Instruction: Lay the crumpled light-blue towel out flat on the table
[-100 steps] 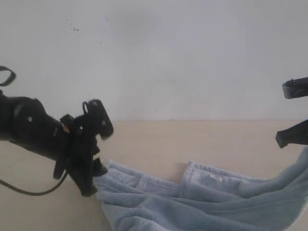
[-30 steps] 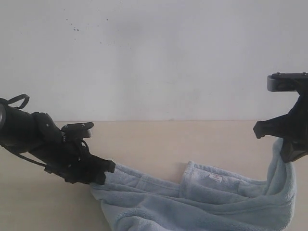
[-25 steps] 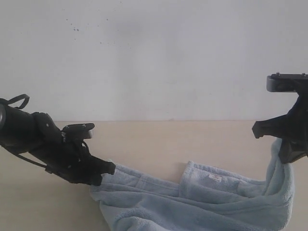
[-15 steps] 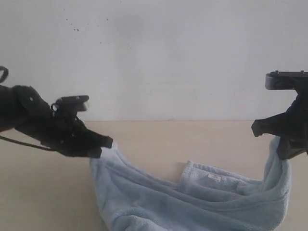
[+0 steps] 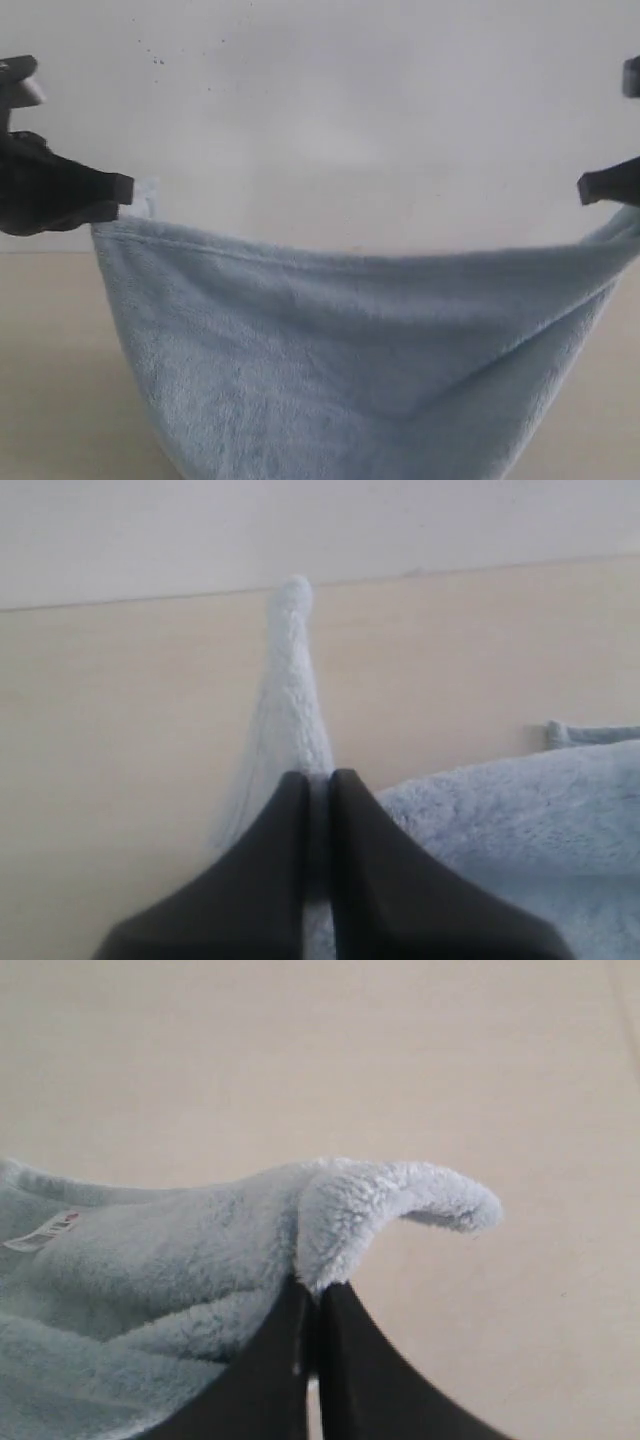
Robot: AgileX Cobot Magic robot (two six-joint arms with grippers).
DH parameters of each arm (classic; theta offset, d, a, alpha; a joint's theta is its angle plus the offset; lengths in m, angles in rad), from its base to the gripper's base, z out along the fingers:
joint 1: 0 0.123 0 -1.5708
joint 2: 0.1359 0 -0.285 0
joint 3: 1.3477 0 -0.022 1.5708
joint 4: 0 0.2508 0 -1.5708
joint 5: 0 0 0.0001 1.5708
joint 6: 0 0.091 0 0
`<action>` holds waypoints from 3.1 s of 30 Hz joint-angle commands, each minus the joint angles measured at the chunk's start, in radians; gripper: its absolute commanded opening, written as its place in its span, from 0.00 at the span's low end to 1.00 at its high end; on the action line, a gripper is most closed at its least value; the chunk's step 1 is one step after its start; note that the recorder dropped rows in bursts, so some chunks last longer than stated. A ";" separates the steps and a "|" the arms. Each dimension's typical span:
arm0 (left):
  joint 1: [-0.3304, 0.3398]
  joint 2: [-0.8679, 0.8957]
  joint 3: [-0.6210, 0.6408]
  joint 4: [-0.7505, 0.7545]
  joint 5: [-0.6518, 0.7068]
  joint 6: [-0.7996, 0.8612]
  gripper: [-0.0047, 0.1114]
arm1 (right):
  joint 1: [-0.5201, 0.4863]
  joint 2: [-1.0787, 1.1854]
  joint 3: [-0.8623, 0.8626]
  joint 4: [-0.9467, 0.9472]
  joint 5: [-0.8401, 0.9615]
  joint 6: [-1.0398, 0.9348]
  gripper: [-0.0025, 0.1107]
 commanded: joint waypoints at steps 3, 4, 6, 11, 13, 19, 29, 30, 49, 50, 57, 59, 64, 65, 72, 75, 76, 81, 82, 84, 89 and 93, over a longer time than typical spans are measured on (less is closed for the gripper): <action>0.012 -0.189 0.179 -0.027 -0.119 -0.035 0.07 | -0.002 -0.184 -0.001 -0.052 0.058 -0.073 0.02; 0.012 -0.219 0.198 -0.040 -0.135 -0.035 0.07 | -0.002 -0.207 -0.001 -0.060 0.067 -0.076 0.02; 0.012 -0.302 0.235 -0.047 -0.155 -0.035 0.07 | -0.002 -0.256 -0.001 -0.062 0.071 -0.072 0.02; 0.012 -0.505 0.263 -0.043 -0.060 0.005 0.07 | -0.002 -0.398 -0.001 -0.007 0.087 -0.089 0.02; 0.012 -0.564 0.265 -0.043 0.012 0.005 0.07 | -0.002 -0.443 -0.001 0.035 0.139 -0.148 0.02; 0.012 -0.623 0.270 -0.038 0.077 0.006 0.07 | -0.002 -0.445 -0.001 0.069 0.229 -0.208 0.02; 0.012 -0.218 0.068 0.060 -0.482 0.021 0.07 | -0.002 -0.100 -0.123 -0.143 -0.311 -0.178 0.02; 0.012 -0.202 0.010 0.088 -0.475 0.021 0.07 | -0.002 -0.100 -0.177 -0.149 -0.319 -0.141 0.02; 0.012 -0.156 0.312 0.089 -0.087 0.055 0.07 | -0.002 0.013 0.165 -0.161 0.098 -0.128 0.02; 0.012 -0.156 0.330 0.089 -0.054 0.055 0.07 | -0.002 0.013 0.184 -0.159 0.103 -0.128 0.02; 0.012 -0.156 0.403 0.074 -0.008 0.065 0.07 | -0.002 0.013 0.316 -0.140 0.092 -0.092 0.02; 0.012 -0.156 0.403 0.074 0.021 0.058 0.08 | -0.002 0.013 0.342 -0.136 0.094 -0.090 0.02; 0.012 -0.156 0.403 0.085 0.065 0.087 0.23 | -0.002 0.013 0.387 -0.133 0.134 -0.090 0.02; 0.012 -0.156 0.403 0.083 0.067 0.095 0.30 | -0.002 0.013 0.392 -0.133 0.136 -0.090 0.02; 0.012 -0.156 0.403 0.010 -0.001 0.100 0.69 | -0.002 0.013 0.392 -0.091 0.172 -0.104 0.28; 0.012 -0.158 0.403 -0.037 -0.076 0.100 0.68 | -0.002 0.010 0.392 -0.098 0.168 -0.106 0.48; 0.012 -0.158 0.401 -0.052 -0.096 0.100 0.68 | -0.002 0.010 0.390 -0.098 0.166 -0.106 0.52; 0.012 -0.158 0.391 -0.124 -0.196 0.100 0.68 | -0.002 0.010 0.297 -0.077 0.188 -0.096 0.53; 0.012 -0.158 0.391 -0.135 -0.201 0.100 0.68 | -0.002 0.010 0.275 -0.071 0.189 -0.096 0.53; 0.012 -0.156 0.391 -0.136 -0.192 0.100 0.62 | -0.002 0.010 0.227 -0.058 0.177 -0.093 0.53; -0.027 -0.113 0.391 -0.136 -0.129 0.138 0.30 | -0.002 0.024 0.206 -0.035 0.078 -0.088 0.47; -0.073 -0.068 0.391 -0.136 -0.049 0.316 0.08 | -0.002 0.099 0.206 -0.035 0.135 -0.052 0.03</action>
